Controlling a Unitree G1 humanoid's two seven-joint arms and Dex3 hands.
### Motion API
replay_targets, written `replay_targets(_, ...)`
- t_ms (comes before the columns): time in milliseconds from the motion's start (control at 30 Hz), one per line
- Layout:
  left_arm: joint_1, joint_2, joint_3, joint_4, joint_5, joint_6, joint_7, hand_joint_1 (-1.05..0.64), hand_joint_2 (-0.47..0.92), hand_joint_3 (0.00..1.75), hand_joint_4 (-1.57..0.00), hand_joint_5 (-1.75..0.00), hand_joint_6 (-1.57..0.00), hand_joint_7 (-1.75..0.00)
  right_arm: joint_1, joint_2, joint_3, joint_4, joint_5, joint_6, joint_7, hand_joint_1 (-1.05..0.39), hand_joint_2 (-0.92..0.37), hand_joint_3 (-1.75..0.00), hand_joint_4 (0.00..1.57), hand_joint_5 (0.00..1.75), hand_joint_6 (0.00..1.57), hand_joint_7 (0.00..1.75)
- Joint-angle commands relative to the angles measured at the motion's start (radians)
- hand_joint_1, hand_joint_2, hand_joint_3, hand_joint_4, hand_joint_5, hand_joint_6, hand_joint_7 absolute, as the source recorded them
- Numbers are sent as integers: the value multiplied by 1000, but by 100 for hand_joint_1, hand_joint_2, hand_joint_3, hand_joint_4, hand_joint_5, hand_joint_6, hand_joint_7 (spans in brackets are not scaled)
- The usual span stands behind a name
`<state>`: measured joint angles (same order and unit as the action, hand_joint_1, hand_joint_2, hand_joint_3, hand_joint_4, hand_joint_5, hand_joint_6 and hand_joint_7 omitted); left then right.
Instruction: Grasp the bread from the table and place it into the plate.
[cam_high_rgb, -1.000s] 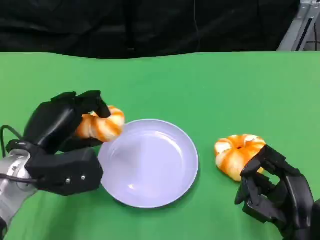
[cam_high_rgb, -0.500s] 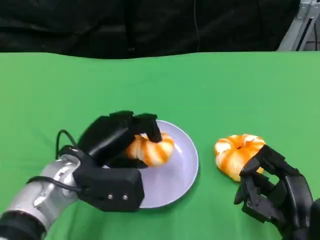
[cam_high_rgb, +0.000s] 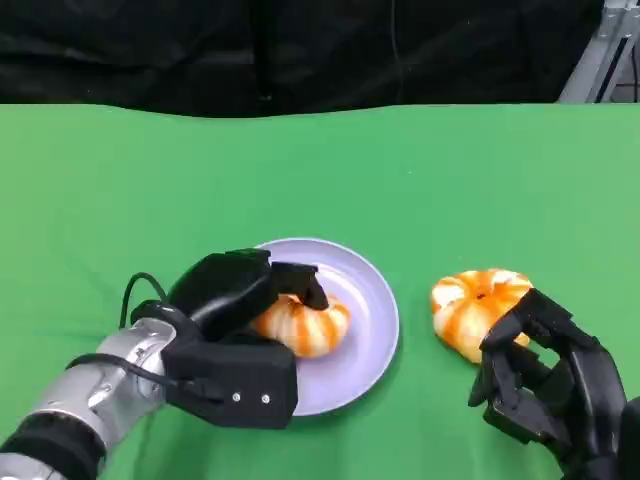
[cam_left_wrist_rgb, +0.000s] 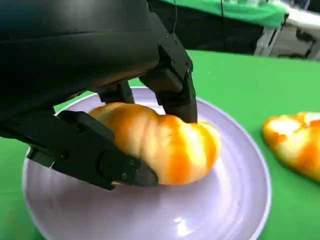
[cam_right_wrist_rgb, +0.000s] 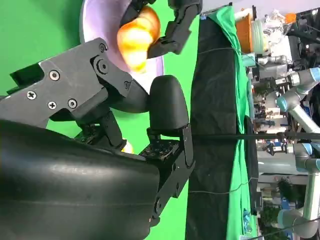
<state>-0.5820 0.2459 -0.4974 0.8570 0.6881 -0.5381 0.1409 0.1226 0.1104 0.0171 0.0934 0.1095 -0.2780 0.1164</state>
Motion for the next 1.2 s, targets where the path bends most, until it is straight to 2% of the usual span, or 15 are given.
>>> replay_targets(33, -6, 47, -9, -53, 7, 45, -89, -91, 92, 50, -12, -5, -43, -2, 6, -7, -5, -11, 4, -5, -5, -15, -60, -112, 83, 175, 63, 160)
replay_targets(133, 9, 66, -5, -90, -5, 53, -137, -103, 92, 63, -1, 0, -27, 0, 8, -6, -3, -15, -2, -3, -10, -15, -61, -111, 83, 175, 63, 160)
replay_targets(267, 24, 89, 5, -135, -23, 60, -182, -105, 92, 69, 0, 0, -16, 0, 7, -5, -2, -13, -5, -1, -15, -15, -61, -111, 83, 175, 63, 161)
replay_targets(400, 54, 109, 39, -193, -82, 48, -222, -105, 92, 71, 0, 0, -13, -1, 4, -6, -3, -6, -1, -10, -12, -14, -61, -111, 83, 175, 63, 161)
replay_targets(500, 93, 118, 81, -262, -153, 64, -277, -105, 92, 62, 0, 0, -19, -3, 3, -8, -4, -2, 1, -13, -10, -15, -61, -111, 83, 175, 63, 161)
replay_targets(567, 137, 119, 131, -336, -232, 71, -307, -87, 92, 45, -17, -5, -31, -4, 3, -8, -5, -1, 1, -12, -9, -15, -60, -111, 83, 175, 63, 161)
replay_targets(667, 208, 101, 219, -396, -428, 30, -368, -26, 92, 27, -61, -16, -65, -11, 4, -7, -7, -2, 5, -13, -9, -16, -60, -111, 83, 175, 63, 161)
replay_targets(700, 237, 95, 248, -427, -496, 50, -397, -18, 92, 27, -66, -17, -70, -12, 5, -7, -7, -4, 7, -12, -8, -16, -61, -111, 83, 175, 63, 161)
replay_targets(733, 268, 89, 279, -468, -573, 93, -433, -6, 92, 37, -84, -24, -84, -16, 6, -6, -6, -7, 7, -10, -9, -16, -61, -110, 83, 175, 63, 161)
replay_targets(800, 325, 81, 331, -547, -718, 186, -509, 4, 89, 58, -95, -46, -101, -15, 7, -7, -6, -10, 6, -8, -10, -15, -60, -110, 83, 175, 63, 161)
replay_targets(833, 354, 84, 354, -589, -782, 238, -542, 7, 78, 82, -94, -83, -115, -22, 8, -7, -5, -13, 3, -7, -12, -15, -61, -110, 83, 175, 63, 161)
replay_targets(867, 379, 86, 375, -630, -836, 290, -567, 7, 70, 97, -89, -114, -117, -41, 9, -8, -5, -13, 1, -8, -14, -15, -61, -110, 83, 175, 63, 161)
replay_targets(967, 468, 93, 444, -753, -1016, 458, -650, 7, 59, 125, -85, -166, -84, -145, 4, -13, -9, -1, 7, -20, -4, -15, -61, -110, 83, 175, 63, 161)
replay_targets(1067, 535, 98, 500, -825, -1135, 587, -701, 7, 65, 123, -89, -174, -75, -171, 3, -16, -12, -3, 11, -10, 0, -16, -60, -110, 82, 175, 63, 161)
replay_targets(1200, 611, 92, 554, -894, -1229, 714, -720, 5, 70, 122, -92, -175, -76, -174, 0, -15, -16, -1, 16, -7, 6, -15, -61, -110, 82, 175, 63, 160)
